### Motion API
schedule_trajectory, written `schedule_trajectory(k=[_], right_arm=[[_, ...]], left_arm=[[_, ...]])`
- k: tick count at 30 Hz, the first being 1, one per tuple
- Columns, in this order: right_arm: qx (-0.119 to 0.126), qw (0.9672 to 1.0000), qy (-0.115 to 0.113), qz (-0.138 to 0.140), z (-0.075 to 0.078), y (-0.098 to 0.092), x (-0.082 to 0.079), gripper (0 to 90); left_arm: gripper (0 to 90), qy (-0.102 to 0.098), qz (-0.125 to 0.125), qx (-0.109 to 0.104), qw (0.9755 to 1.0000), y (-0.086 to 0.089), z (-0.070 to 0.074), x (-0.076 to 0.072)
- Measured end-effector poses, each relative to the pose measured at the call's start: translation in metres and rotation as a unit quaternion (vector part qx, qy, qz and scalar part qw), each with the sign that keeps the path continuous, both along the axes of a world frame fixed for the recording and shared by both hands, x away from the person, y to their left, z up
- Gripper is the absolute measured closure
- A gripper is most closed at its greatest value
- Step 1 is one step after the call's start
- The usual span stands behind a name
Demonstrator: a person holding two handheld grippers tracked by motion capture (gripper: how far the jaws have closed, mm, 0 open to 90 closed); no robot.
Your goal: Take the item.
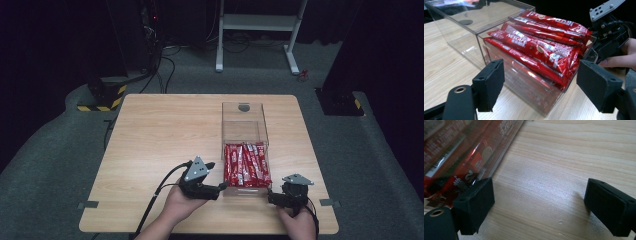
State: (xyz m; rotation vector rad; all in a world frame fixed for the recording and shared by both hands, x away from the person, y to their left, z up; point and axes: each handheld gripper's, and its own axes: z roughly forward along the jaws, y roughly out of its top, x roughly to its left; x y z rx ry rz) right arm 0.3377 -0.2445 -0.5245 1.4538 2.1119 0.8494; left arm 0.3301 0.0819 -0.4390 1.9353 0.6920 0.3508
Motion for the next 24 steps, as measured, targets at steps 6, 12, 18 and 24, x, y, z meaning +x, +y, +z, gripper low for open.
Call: schedule_trajectory(k=[6, 12, 18, 24], right_arm=[[0.000, 1.0000, 0.000, 0.000, 0.000, 0.000, 0.000, 9.2], [0.000, 1.0000, 0.000, 0.000, 0.000, 0.000, 0.000, 9.2], [0.000, 1.0000, 0.000, 0.000, 0.000, 0.000, 0.000, 9.2], [0.000, 1.0000, 0.000, 0.000, 0.000, 0.000, 0.000, 9.2]], left_arm=[[23.9, 0.004, -0.009, 0.003, 1.0000, -0.011, 0.002, 0.005], [24.7, 0.013, -0.012, 0.005, 0.9998, -0.020, 0.002, 0.010], [31.2, 0.016, -0.008, 0.004, 0.9998, -0.028, 0.000, 0.017], [42.1, 0.016, 0.002, 0.010, 0.9998, -0.034, -0.003, 0.022]])
